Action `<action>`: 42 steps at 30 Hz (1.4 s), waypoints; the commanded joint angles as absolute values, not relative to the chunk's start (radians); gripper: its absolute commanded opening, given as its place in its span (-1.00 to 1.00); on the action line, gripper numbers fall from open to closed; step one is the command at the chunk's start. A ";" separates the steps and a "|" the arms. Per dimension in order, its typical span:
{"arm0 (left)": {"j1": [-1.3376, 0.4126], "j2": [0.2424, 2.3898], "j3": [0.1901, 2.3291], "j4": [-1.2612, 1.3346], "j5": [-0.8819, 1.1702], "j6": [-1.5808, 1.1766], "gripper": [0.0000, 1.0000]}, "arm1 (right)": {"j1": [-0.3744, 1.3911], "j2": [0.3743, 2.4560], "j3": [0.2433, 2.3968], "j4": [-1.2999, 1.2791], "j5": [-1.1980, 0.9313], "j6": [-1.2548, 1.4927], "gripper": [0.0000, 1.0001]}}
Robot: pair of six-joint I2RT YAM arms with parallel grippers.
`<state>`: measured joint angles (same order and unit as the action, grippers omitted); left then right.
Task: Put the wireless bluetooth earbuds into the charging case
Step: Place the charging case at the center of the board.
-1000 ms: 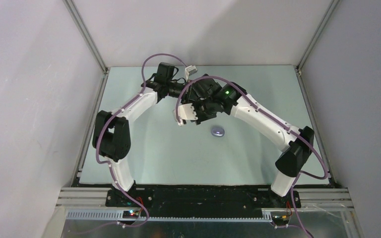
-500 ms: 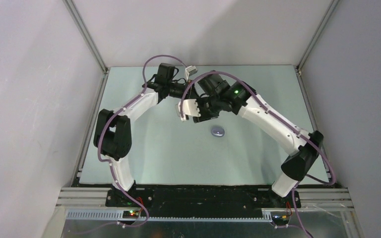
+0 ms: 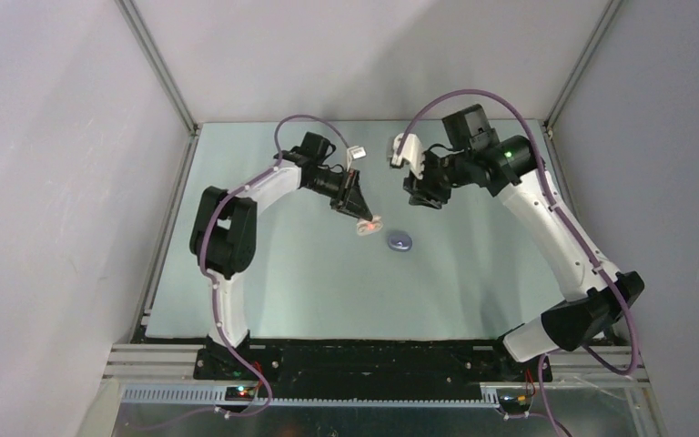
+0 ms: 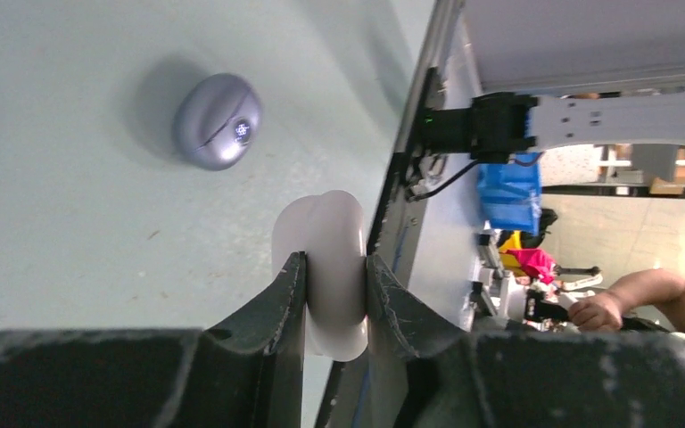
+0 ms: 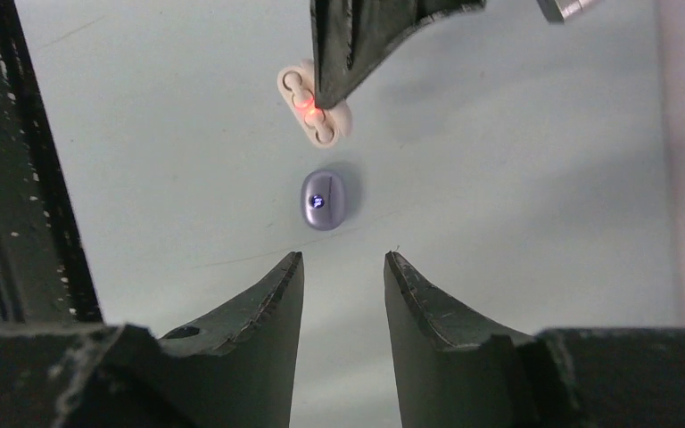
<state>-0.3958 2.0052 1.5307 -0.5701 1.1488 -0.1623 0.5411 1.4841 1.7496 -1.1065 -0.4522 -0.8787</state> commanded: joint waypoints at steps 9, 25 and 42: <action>-0.393 2.171 1.718 -0.882 0.893 0.332 -1.00 | 0.368 1.522 1.694 -1.100 -0.617 -0.680 -0.15; -0.375 2.305 1.865 -0.961 0.935 0.501 -1.00 | 0.347 1.559 1.691 -1.087 -0.589 -0.657 -0.16; -0.346 2.064 1.646 -0.557 0.699 0.439 0.99 | 0.346 1.580 1.702 -1.077 -0.562 -0.663 -0.16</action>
<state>-0.3546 2.2032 1.6905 -0.7826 0.8173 0.5041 0.3511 1.5787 1.6867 -1.1004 -0.5713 -0.6655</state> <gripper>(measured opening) 0.979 0.424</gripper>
